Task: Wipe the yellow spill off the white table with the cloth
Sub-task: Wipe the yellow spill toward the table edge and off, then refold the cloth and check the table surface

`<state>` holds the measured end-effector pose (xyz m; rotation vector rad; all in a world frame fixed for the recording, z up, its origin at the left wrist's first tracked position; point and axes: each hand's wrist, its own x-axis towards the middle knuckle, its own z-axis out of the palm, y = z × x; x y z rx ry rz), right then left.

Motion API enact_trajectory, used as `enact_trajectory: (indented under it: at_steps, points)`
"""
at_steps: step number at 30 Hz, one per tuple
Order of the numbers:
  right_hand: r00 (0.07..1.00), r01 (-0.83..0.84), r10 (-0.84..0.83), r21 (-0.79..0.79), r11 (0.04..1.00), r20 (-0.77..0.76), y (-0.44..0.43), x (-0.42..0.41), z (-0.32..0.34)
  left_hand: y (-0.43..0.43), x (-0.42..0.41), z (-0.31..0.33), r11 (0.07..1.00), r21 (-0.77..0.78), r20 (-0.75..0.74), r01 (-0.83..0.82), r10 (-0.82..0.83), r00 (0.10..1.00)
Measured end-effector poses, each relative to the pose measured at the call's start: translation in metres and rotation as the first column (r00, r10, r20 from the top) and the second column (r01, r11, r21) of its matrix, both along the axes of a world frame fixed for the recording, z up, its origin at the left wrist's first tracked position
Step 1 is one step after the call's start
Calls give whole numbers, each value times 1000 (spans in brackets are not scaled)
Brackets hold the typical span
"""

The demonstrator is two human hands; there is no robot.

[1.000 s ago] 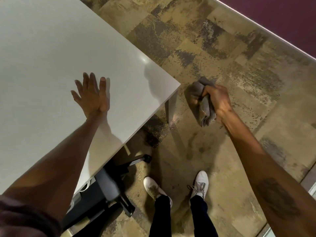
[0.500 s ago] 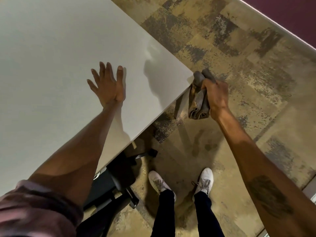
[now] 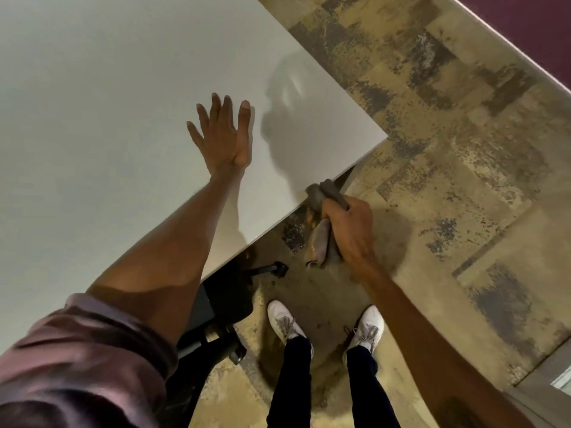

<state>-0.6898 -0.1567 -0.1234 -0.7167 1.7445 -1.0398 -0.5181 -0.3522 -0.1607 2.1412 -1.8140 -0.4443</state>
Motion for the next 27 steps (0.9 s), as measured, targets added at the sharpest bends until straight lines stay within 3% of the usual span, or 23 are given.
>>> enact_trajectory:
  at_steps: [6, 10, 14, 23, 27]
  points:
    - [986, -157, 155, 25, 987, 61, 26, 50, -11, 10, 1, 5, 1000, 9, -74, 11, -11, 997]
    - [933, -337, 312, 135, 932, 179, 32, 63, -6, 26, 14, 29, 985, 85, -179, 151, -134, 975]
    - [902, -352, 271, 207, 913, 338, 26, 68, 18, 30, 59, 63, 969, 175, -225, 173, -132, 965]
    - [820, -522, 508, -19, 853, 265, -31, 146, 100, 58, 206, 124, 967, 237, -156, -91, 130, 979]
    - [793, -597, 595, -33, 802, 130, -49, 214, 122, 76, 283, 161, 963, 229, -100, -143, 169, 981]
